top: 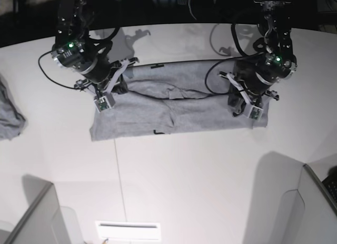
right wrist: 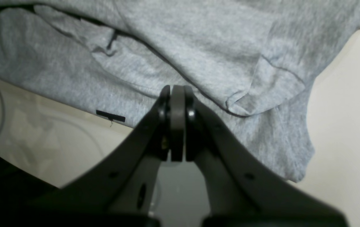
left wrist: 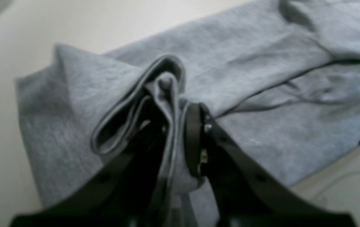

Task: Fold the T-shirt properly
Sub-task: 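Fold the grasped end inward toward the right gripper with the left gripper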

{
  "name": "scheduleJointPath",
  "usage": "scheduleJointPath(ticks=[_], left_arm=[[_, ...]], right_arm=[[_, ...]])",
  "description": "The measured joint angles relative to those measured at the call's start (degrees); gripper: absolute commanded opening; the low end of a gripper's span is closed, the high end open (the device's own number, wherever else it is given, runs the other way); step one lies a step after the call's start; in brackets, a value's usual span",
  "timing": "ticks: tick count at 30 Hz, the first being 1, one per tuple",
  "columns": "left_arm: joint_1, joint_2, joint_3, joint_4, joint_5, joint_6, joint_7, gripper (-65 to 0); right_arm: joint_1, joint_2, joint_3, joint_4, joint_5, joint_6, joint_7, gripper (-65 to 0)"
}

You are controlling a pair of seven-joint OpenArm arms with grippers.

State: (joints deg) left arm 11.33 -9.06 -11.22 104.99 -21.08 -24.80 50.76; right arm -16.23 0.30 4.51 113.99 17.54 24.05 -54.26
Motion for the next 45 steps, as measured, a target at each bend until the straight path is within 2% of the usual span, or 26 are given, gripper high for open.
scheduleJointPath(ticks=[12, 19, 24, 30, 45], left_arm=[[-1.38, 3.85, 2.64, 0.00, 0.07, 0.00, 0.04, -65.0], [-2.47, 4.74, 2.64, 0.00, 0.07, 0.00, 0.07, -65.0], [-5.16, 5.79, 2.21, -0.31, 0.07, 0.00, 6.51, -65.0], [-5.57, 5.88, 2.58, -0.35, 0.07, 0.00, 6.60, -65.0], [-5.01, 6.54, 2.69, -2.89, -0.20, -0.02, 6.69, -65.0]], right_arm=[[0.02, 0.02, 0.00, 0.00, 0.00, 0.00, 0.00, -65.0], [0.02, 0.00, 0.00, 0.00, 0.00, 0.00, -0.02, -65.0], [0.04, 0.00, -0.02, 0.00, 0.02, 0.00, 0.02, -65.0], [0.02, -1.77, 1.31, 0.00, 0.24, 0.00, -0.20, -65.0], [0.00, -1.86, 2.25, 0.00, 0.00, 0.00, -0.22, -65.0]])
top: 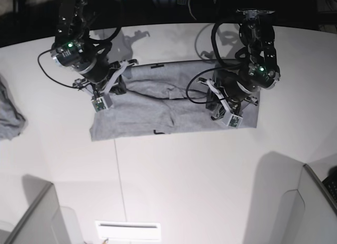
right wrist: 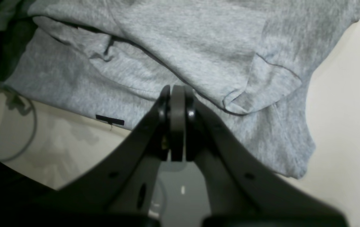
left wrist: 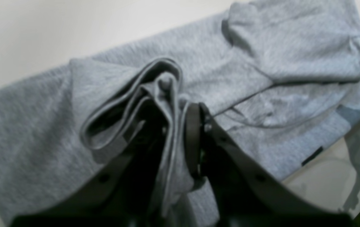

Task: Fold the T-shirt properly
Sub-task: 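Fold the grasped end inward toward the right gripper with the left gripper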

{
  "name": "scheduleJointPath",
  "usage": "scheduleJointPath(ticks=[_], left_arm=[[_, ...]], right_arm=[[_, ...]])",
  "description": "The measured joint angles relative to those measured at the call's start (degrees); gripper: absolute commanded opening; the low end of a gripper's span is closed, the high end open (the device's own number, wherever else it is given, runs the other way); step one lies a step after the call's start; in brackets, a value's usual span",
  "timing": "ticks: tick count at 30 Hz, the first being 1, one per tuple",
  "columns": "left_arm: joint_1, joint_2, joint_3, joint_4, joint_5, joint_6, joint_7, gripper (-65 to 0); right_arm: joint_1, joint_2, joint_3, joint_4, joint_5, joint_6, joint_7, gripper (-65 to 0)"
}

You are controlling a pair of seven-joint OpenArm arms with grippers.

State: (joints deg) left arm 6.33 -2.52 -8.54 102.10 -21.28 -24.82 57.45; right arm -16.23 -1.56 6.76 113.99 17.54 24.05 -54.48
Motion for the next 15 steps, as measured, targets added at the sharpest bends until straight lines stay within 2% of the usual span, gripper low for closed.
scheduleJointPath(ticks=[13, 14, 15], left_arm=[[-0.59, 0.13, -0.02, -2.43, -0.15, 0.00, 0.00, -65.0], [-0.59, 0.13, -0.04, -2.43, -0.15, 0.00, 0.00, -62.4], [-0.61, 0.13, -0.04, -2.43, -0.15, 0.00, 0.00, -56.9]], right_arm=[[0.00, -0.02, 0.00, 0.00, 0.00, 0.00, 0.00, -65.0], [0.00, -0.02, 0.00, 0.00, 0.00, 0.00, 0.00, -65.0], [0.00, -0.02, 0.00, 0.00, 0.00, 0.00, 0.00, -65.0]])
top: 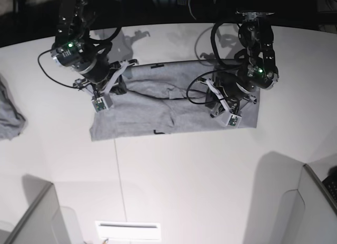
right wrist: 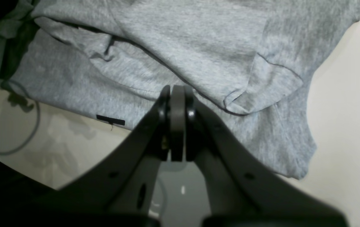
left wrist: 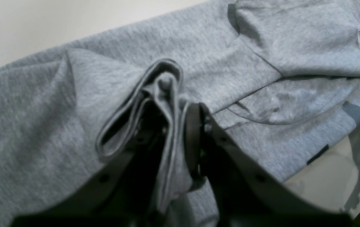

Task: Fold the T-shirt properly
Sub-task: 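Fold the grasped end inward toward the right gripper with the left gripper, then release the folded section and raise the left gripper away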

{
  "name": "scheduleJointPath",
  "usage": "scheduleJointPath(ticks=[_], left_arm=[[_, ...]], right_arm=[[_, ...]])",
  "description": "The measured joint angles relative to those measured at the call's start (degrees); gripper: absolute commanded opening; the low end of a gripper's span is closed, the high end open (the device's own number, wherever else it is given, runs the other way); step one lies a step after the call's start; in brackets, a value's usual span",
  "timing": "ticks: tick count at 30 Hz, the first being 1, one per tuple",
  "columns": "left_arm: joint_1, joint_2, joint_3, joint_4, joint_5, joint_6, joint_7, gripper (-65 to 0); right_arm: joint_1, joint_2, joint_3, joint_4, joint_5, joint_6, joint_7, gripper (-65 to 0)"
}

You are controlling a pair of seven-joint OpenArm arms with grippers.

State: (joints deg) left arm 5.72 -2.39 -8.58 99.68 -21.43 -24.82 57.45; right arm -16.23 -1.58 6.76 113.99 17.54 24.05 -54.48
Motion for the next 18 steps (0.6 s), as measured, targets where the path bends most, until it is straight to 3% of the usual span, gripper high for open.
scheduleJointPath(ticks=[4, 8, 11, 18], left_arm=[[-0.22, 0.72, 0.00, 0.00, 0.04, 0.02, 0.04, -36.4], [-2.14, 0.94, 3.98, -0.24, 0.28, 0.09, -0.24, -22.5], [-4.24, 1.31, 9.42, -2.54, -0.07, 0.00, -0.31, -18.8], [-9.22, 5.07, 17.16, -12.04, 0.37, 0.44, -0.17, -19.1]], right_arm=[[0.00, 0.00, 0.00, 0.00, 0.00, 0.00, -0.02, -65.0], [0.02, 0.00, -0.02, 0.00, 0.00, 0.00, -0.24, -65.0], [0.02, 0.00, -0.26, 0.00, 0.04, 0.00, -0.22, -65.0], [-0.55, -0.02, -0.22, 0.00, 0.00, 0.00, -0.17, -65.0]])
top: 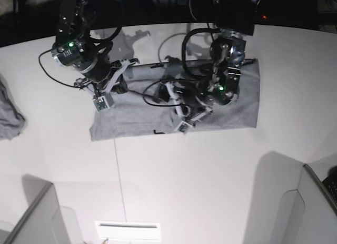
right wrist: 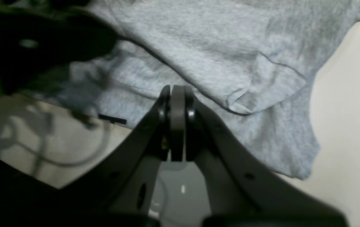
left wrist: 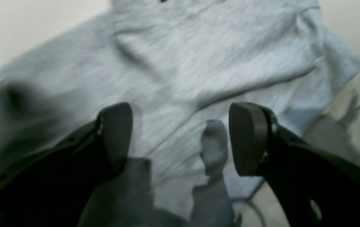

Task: Fold the T-shirt properly
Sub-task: 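Release the folded section and raise the left gripper away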

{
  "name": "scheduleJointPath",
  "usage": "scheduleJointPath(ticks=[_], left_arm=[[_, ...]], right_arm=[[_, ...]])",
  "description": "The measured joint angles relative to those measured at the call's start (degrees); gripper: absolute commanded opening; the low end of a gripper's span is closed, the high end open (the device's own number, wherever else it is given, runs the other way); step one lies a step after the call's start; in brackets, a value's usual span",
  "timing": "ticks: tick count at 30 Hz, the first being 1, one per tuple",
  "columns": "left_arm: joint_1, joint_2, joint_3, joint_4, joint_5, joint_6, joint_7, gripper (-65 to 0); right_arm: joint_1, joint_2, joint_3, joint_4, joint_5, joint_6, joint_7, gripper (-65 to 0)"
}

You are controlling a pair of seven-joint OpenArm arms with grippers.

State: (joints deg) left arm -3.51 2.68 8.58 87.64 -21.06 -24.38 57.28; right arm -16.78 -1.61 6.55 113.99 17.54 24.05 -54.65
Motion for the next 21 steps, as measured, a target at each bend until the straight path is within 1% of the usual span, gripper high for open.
scheduleJointPath(ticks=[3, 5, 8, 9, 10, 11, 12, 14, 15, 16, 18, 19, 21], left_arm=[[0.59, 2.43, 0.17, 2.69, -0.44, -0.02, 0.07, -19.3], [1.01, 2.58, 0.26, 5.97, -0.39, -0.39, 0.20, -19.4], [2.91, 1.73, -0.72, 12.52, 0.02, -0.17, 0.11, -20.6], [3.82, 1.33, -1.01, 14.40, 0.09, 0.04, -0.02, -23.5], [4.70, 0.02, -1.42, 16.20, 0.02, -0.09, 0.02, -29.1], [5.77, -1.22, -2.80, 17.70, -0.48, -1.29, -0.02, -35.9], [7.15, -2.16, -4.85, 19.04, -0.33, -1.05, -0.39, -43.6], [9.49, -3.67, -10.47, 20.17, 1.16, -0.07, 0.04, -62.9], [10.69, -4.35, -13.92, 20.50, 1.42, -0.07, 0.33, -65.0], [12.07, -4.96, -17.46, 20.96, 1.20, -0.04, 0.22, -65.0], [14.29, -5.29, -24.50, 21.31, 0.15, -0.48, 0.17, -65.0], [15.26, -5.62, -27.71, 21.31, 0.07, -0.52, 0.28, -65.0], [17.42, -7.56, -34.23, 21.33, 0.02, -1.07, -0.07, -65.0]], right_arm=[[-0.39, 0.02, 0.02, 0.00, 0.00, 0.00, -0.17, -65.0], [-0.39, 0.02, 0.13, 0.00, 0.02, 0.00, -0.09, -65.0], [-0.26, 0.02, 0.11, 0.00, 0.02, 0.00, 0.02, -65.0], [-0.22, -0.02, 0.11, 0.00, 0.02, 0.00, 0.07, -65.0], [-0.22, 0.02, 0.11, 0.00, 0.02, 0.00, 0.37, -65.0], [-0.22, 0.02, 0.11, 0.00, 0.00, 0.00, 0.33, -65.0], [-0.24, 0.02, 0.22, 0.00, 0.00, 0.00, 0.24, -65.0], [0.26, 0.15, 0.37, 0.00, 0.00, 0.00, 0.13, -65.0], [0.87, 0.15, 0.37, 0.00, 0.26, 0.00, -0.13, -65.0], [1.79, 0.00, 0.39, 0.00, 1.51, 0.00, -0.52, -65.0], [3.54, -0.61, 3.82, 0.00, 8.66, 0.07, -1.36, -65.0], [4.63, -0.98, 6.73, -0.07, 12.28, 0.17, -3.04, -65.0], [7.28, -0.96, 14.32, -2.08, 19.76, -0.13, -8.28, -44.6]])
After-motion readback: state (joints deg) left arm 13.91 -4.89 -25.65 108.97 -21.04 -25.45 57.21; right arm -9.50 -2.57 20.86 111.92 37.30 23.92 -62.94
